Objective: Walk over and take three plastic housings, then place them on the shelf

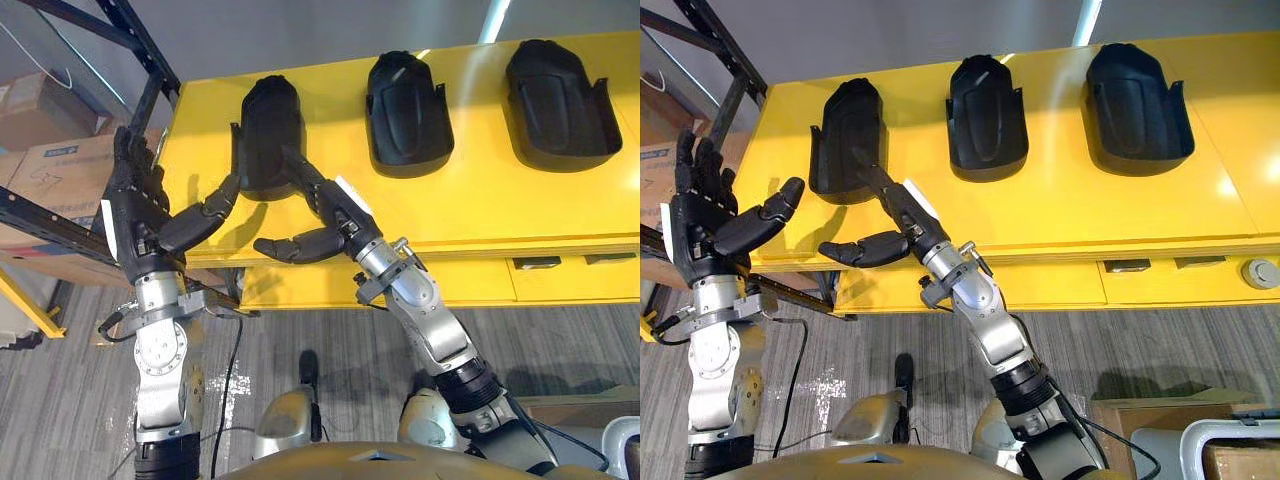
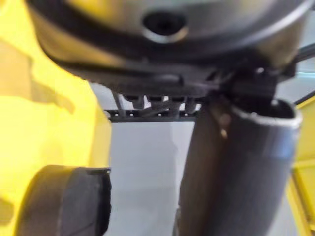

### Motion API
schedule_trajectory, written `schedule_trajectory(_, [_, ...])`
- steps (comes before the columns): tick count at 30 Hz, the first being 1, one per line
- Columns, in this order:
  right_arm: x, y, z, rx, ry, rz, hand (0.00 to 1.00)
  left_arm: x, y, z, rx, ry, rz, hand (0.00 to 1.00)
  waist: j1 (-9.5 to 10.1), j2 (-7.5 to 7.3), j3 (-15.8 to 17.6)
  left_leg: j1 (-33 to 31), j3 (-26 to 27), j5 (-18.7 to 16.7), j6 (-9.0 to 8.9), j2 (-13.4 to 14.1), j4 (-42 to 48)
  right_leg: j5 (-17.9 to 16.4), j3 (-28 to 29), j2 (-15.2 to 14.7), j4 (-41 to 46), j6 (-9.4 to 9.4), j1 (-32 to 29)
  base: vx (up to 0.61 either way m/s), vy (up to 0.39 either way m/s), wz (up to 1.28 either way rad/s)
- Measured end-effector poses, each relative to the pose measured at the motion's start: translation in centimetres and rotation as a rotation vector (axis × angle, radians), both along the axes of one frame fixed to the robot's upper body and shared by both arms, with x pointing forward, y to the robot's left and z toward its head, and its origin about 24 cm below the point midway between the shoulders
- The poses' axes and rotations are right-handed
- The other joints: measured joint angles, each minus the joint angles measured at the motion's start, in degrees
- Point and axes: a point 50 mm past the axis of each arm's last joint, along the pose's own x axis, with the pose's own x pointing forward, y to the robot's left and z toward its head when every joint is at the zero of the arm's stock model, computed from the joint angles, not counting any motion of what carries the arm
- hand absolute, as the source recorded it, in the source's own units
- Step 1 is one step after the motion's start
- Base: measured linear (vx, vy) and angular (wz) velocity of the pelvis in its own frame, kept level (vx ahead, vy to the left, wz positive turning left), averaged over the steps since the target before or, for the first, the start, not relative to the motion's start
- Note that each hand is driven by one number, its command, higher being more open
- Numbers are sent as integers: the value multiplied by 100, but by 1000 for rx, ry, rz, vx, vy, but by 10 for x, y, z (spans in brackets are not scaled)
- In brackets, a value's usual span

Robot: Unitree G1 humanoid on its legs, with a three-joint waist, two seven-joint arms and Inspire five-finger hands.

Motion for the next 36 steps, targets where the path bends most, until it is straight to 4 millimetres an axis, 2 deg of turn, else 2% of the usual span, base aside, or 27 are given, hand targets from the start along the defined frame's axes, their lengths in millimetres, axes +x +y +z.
schedule_trajectory(8, [1,0,2,5,-6,-19,100,-1,1,-3,-9,16,18,100,63,-55,32,-154,-72,1,-2,-4,15,-5,-77,-3,-12,-2,-92,20,-16,4])
schedule_trajectory(14, [4,1,7,8,-24,-26,100,-1,-1,-3,33,33,32,100,65,-205,128,-156,-70,0,-3,-2,13,-12,-75,-2,-10,-12,-97,0,0,0])
schedule_trajectory(23, [7,-1,17,17,-69,-48,100,5,-10,-15,60,96,-19,100,36,-251,162,-150,-35,-2,-4,1,-1,-4,-44,7,-34,-4,-111,0,-2,-1])
schedule_trajectory(27, [-5,-30,39,123,-178,-172,100,6,-15,-15,64,95,-48,100,39,-266,171,-90,54,-37,-9,7,0,26,31,27,-99,13,-75,11,-14,-11])
schedule_trajectory(29, [-12,-54,51,179,-253,-268,100,5,-15,-15,66,98,-52,100,29,-290,182,22,152,-79,-5,12,-1,30,121,40,-120,19,-23,19,-9,-22])
schedule_trajectory(31, [-27,-88,60,211,-338,-400,100,-1,-14,-16,71,103,-53,100,-24,-310,180,177,283,-169,-12,34,7,66,229,86,-241,28,106,23,-6,-30])
schedule_trajectory(33, [-39,-121,58,203,-367,-525,100,-10,-13,-13,84,93,-59,100,-115,-378,138,275,439,-259,-31,80,30,116,353,158,-388,26,186,35,-8,-34])
schedule_trajectory(36, [-49,-149,50,143,-350,-630,100,-12,-15,-7,97,67,-88,100,-172,-434,108,361,560,-323,-70,144,32,165,448,245,-511,14,246,36,-17,-25])
